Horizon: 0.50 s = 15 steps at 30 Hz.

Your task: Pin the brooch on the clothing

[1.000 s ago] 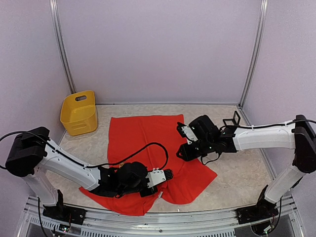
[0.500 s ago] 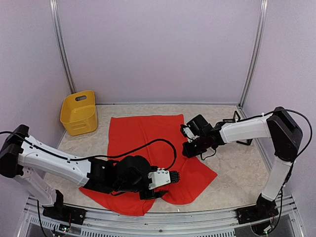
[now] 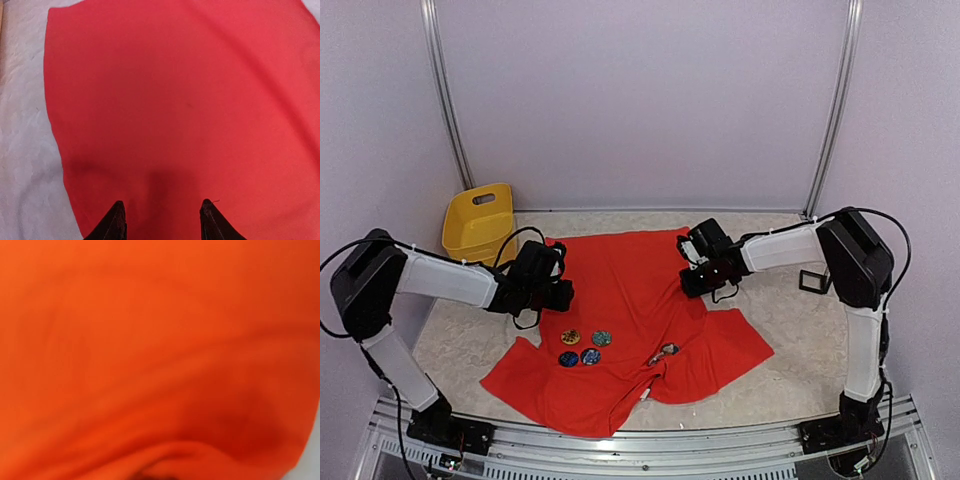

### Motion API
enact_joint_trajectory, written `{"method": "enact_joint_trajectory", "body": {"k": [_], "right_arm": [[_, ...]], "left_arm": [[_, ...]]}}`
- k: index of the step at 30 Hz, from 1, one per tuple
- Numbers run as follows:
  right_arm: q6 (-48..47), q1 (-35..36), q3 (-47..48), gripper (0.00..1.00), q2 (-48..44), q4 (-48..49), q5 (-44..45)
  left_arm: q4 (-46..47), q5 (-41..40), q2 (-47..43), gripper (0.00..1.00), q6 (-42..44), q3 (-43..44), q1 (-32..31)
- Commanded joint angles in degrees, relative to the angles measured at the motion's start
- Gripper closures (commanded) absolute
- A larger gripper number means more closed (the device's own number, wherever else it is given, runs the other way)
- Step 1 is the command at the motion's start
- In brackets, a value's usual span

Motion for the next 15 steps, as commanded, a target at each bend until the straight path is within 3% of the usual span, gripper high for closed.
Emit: {"method": "enact_joint_trajectory", "body": {"k": [1, 5, 9, 13, 15], "right_arm": [[-2.7, -3.9, 4.8, 0.83, 6.6, -3.8, 3.6], [-4.1, -7.2, 10.9, 0.83, 10.9, -6.1, 5.1], [-6.5, -8.4, 16.0, 0.82, 11.2, -9.7, 6.3], [-9.3, -7.2, 15.7, 0.80, 5.0, -11.8, 7.8], [-9.7, -5.4, 10.6, 0.80, -0.9, -11.0, 9.2]], "left_arm": [[-2.9, -1.9, 10.7, 0.54, -5.0, 6.4, 4.2], [-3.5, -3.6, 18.3, 0.54, -5.1, 11.1, 6.6], [-2.9, -6.8, 20.2, 0.55, -4.3, 14.2, 7.4], [-1.6, -9.7, 20.1, 0.54, -1.4, 17.0, 7.5], [-1.6, -10.1, 19.9, 0.53, 0.0, 18.6, 7.5]]}}
